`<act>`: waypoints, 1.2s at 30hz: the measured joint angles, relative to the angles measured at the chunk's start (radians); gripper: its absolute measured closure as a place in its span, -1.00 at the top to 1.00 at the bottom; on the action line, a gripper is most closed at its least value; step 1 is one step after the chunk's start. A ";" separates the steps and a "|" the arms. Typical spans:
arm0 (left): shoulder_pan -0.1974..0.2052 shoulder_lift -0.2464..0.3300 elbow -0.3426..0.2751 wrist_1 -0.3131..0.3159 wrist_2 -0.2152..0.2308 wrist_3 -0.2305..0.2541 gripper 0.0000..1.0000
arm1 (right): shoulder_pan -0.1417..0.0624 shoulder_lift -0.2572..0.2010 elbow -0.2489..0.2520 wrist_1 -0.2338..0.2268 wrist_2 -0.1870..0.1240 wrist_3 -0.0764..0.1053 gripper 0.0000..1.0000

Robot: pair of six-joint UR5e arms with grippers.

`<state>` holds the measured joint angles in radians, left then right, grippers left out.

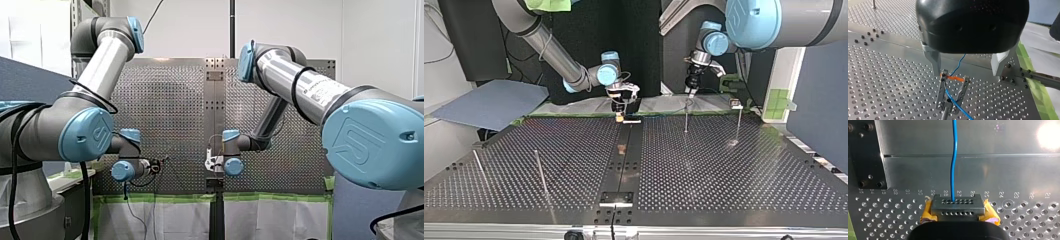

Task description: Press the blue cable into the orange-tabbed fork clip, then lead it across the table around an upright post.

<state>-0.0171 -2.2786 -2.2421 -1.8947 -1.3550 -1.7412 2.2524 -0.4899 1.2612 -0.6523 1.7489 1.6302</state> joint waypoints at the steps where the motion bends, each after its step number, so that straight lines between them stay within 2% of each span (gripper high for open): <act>1: -0.001 0.000 0.000 -0.001 0.001 0.003 1.00 | 0.000 0.000 0.000 0.000 0.000 0.000 -1.00; 6: -0.020 0.000 0.005 -0.018 0.008 0.029 1.00 | -0.001 0.000 0.000 0.004 -0.001 -0.001 -1.00; 12: -0.052 0.000 0.019 -0.057 -0.028 0.031 1.00 | 0.002 0.000 0.000 0.011 0.000 0.001 -1.00; 17: -0.083 0.000 0.027 -0.056 -0.054 0.022 1.00 | 0.004 0.001 0.000 0.012 -0.002 0.000 -1.00; 36: -0.194 -0.001 0.109 -0.070 -0.217 -0.014 1.00 | -0.001 0.004 0.000 0.012 -0.010 -0.002 -1.00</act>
<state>-0.2115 -2.2792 -2.1335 -1.9650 -1.5719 -1.7553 2.2518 -0.4862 1.2615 -0.6399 1.7391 1.6278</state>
